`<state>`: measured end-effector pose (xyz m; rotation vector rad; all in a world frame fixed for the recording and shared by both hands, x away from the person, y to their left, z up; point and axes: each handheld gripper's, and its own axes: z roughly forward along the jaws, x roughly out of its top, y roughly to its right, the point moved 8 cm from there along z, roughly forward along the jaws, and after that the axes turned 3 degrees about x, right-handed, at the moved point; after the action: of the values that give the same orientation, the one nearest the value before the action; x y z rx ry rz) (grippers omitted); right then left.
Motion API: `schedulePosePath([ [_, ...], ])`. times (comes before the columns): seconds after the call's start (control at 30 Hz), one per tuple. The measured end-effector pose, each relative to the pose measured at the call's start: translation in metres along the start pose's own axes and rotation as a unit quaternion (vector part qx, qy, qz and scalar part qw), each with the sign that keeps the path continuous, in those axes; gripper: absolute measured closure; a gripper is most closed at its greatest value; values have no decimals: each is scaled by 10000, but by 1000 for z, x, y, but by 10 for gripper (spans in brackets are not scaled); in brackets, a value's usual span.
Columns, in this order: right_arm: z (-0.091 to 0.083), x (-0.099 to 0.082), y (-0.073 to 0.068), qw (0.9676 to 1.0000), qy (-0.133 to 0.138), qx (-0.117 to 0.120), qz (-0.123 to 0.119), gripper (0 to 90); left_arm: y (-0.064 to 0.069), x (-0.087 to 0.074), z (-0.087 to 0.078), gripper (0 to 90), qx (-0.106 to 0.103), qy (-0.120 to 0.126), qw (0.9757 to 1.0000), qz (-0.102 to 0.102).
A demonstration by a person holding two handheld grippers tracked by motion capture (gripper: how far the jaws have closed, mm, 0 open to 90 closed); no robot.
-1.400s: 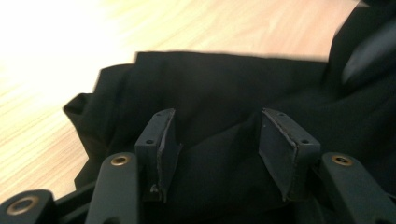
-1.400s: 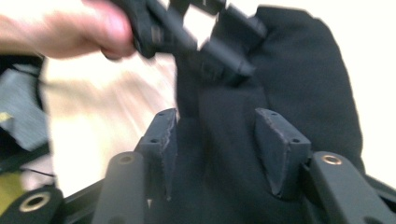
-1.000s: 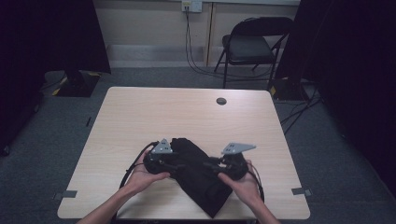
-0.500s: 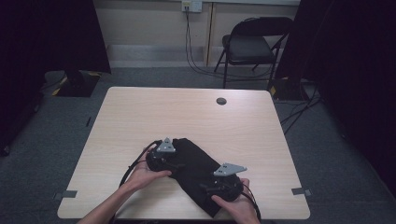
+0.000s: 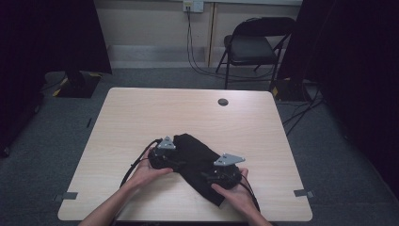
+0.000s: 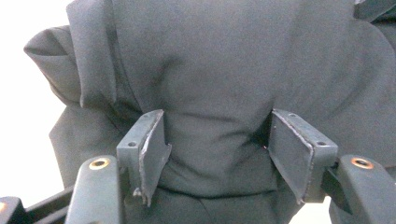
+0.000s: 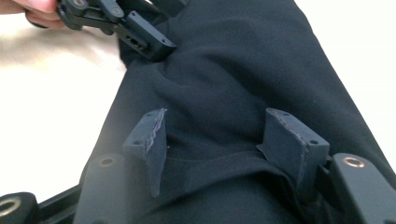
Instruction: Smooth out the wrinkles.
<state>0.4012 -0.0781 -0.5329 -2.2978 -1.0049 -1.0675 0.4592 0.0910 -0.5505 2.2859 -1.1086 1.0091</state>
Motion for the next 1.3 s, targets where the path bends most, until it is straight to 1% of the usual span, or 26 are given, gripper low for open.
schedulePosePath([
  [0.07,6,4,6,10000,58,49,-22,398,-6,-1,-1,379,69,15,10000,-4],
  [0.13,12,10,13,9999,87,106,-45,399,-12,0,0,381,177,77,9997,-115],
  [0.2,18,14,18,9998,139,123,-62,398,-17,0,0,381,261,124,9994,-176],
  [0.3,27,21,24,9997,140,129,-173,398,-26,0,0,381,394,190,9986,-284],
  [0.33,30,23,26,9996,149,131,-203,399,-29,0,0,381,411,162,9987,-267],
  [0.37,32,25,27,9996,137,128,-211,398,-33,1,-1,382,454,90,9986,-272],
  [0.43,38,29,29,9996,157,125,-215,397,-39,2,0,381,536,36,9981,-313],
  [0.47,41,31,30,9996,162,109,-224,395,-44,2,0,381,646,78,9973,-333],
  [0.5,44,34,31,9996,178,89,-208,394,-46,2,1,381,683,142,9968,-395],
  [0.53,46,35,32,9995,188,64,-242,394,-49,2,1,382,704,190,9966,-394],
  [0.57,48,37,33,9995,202,57,-228,395,-51,2,1,382,704,210,9963,-447],
  [0.63,50,38,34,9995,229,80,-200,393,-52,3,1,381,726,222,9959,-500],
  [0.73,49,39,34,9995,227,74,-227,388,-52,2,1,381,676,248,9957,-583],
  [0.8,46,41,32,9995,248,131,-171,369,-52,2,-1,378,669,202,9955,-647],
  [0.87,44,42,31,9995,261,129,-137,358,-52,3,-5,372,680,166,9951,-694],
  [0.9,43,42,31,9995,267,143,-125,344,-51,4,-7,364,667,180,9946,-771],
  [0.93,42,43,30,9995,255,156,-108,342,-51,4,-10,354,668,183,9945,-788],
  [0.97,41,43,30,9996,241,151,-81,328,-51,6,-13,350,674,230,9943,-789],
  [1.03,37,47,30,9994,293,169,-13,309,-52,10,-21,347,668,387,9936,-824],
  [1.1,30,52,31,9991,401,164,37,305,-52,13,-29,346,690,470,9929,-847],
  [1.13,26,54,32,9990,418,140,49,301,-52,13,-33,342,665,492,9927,-878],
  [1.2,18,59,36,9985,524,117,132,297,-51,12,-40,330,672,474,9934,-805],
  [1.3,3,65,41,9973,682,101,242,288,-48,12,-52,320,613,493,9937,-797],
])
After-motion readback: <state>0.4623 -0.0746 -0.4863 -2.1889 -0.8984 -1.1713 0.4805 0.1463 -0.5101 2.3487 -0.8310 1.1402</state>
